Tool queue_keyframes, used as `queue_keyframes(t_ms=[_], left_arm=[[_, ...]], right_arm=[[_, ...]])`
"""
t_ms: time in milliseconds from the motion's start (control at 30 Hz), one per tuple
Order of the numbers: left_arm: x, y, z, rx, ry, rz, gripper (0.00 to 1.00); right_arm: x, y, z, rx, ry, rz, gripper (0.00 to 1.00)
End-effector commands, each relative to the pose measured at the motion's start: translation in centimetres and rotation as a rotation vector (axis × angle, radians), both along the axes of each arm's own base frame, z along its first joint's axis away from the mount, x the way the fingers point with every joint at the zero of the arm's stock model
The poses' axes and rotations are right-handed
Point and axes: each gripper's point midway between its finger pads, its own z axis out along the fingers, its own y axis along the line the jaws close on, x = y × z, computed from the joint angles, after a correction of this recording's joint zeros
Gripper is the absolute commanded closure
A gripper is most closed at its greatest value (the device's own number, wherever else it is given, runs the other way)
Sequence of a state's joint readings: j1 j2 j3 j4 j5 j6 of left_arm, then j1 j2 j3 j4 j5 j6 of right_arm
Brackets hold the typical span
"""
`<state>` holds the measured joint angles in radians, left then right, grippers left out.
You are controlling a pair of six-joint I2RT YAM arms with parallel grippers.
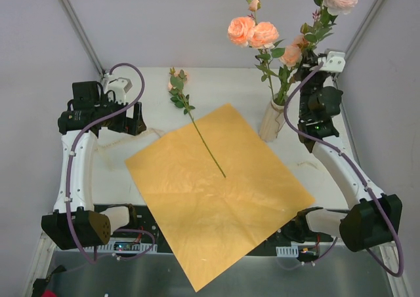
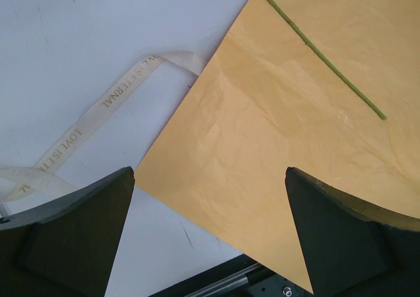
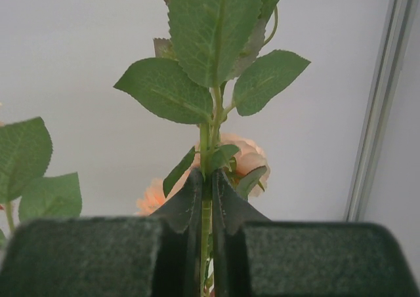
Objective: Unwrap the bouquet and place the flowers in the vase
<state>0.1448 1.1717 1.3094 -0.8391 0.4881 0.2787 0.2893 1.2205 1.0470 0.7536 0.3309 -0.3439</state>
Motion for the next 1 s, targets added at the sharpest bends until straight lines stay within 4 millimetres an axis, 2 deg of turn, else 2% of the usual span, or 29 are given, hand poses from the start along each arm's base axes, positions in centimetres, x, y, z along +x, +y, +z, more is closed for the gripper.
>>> queue_keyframes(t_ms=[0,133,300,333,400,467,533,600,700,800,833,900,933,967], left_arm=[[-0.7,-0.5,0.7,0.005,-0.029,-0.044,0.01],[-0.7,-0.5,0.6,0.006,-0.023,-0.049,0.01],[-1.1,-0.8,0.9,-0.003,-0.023,-0.069,0.01],[-1.0,-0.7,1.0,0.002,-0.027,-0.069,0.01],[-1.1,-0.8,1.1,0.002,-0.028,-0.074,0.01],[-1.1,-0.8,1.1,-0.001,-0.025,-0.075,0.01],[-1.1,-0.9,1.1,-0.007,-0.026,-0.074,0.01],[-1.1,-1.1,1.1,-0.019,-0.021,-0.078,0.01],[-1.2,-1.2,1.1,-0.026,-0.018,-0.077,0.01],[-1.1,-1.2,1.1,-0.029,-0.015,-0.078,0.01],[-1.1,-1.3,1.2,-0.031,-0.019,-0.078,0.01],[-0.9,-1.3,1.2,-0.037,-0.013,-0.074,0.01],[-0.9,-1.3,1.2,-0.041,-0.008,-0.071,0.01],[-0.8,-1.3,1.3,-0.043,-0.011,-0.07,0.01]], right_arm=[[-0.7,-0.7,1.5,0.038,-0.078,-0.015,0.99],[-1.0,-0.3,-0.4,0.046,-0.031,0.014,0.99],[-2.6,0.5,-1.3,0.071,-0.001,0.09,0.77],[-2.6,0.5,-1.8,0.069,0.021,0.093,0.69],[-3.2,0.8,-1.8,0.068,0.024,0.114,0.64],[-4.0,1.2,-1.6,0.069,0.016,0.138,0.52],[-4.8,1.8,-1.8,0.061,0.022,0.16,0.48],[-5.6,2.2,-2.0,0.059,0.023,0.175,0.47],[-7.5,3.6,-2.0,0.043,0.014,0.23,0.47],[-9.5,6.1,-1.8,0.012,0.02,0.314,0.45],[-10.2,8.0,-2.2,-0.012,0.044,0.374,0.44],[-11.1,9.9,-1.8,-0.078,0.055,0.412,0.41],[-11.7,12.2,-3.0,-0.122,0.098,0.471,0.39],[-12.0,13.4,-2.8,-0.146,0.104,0.5,0.39]])
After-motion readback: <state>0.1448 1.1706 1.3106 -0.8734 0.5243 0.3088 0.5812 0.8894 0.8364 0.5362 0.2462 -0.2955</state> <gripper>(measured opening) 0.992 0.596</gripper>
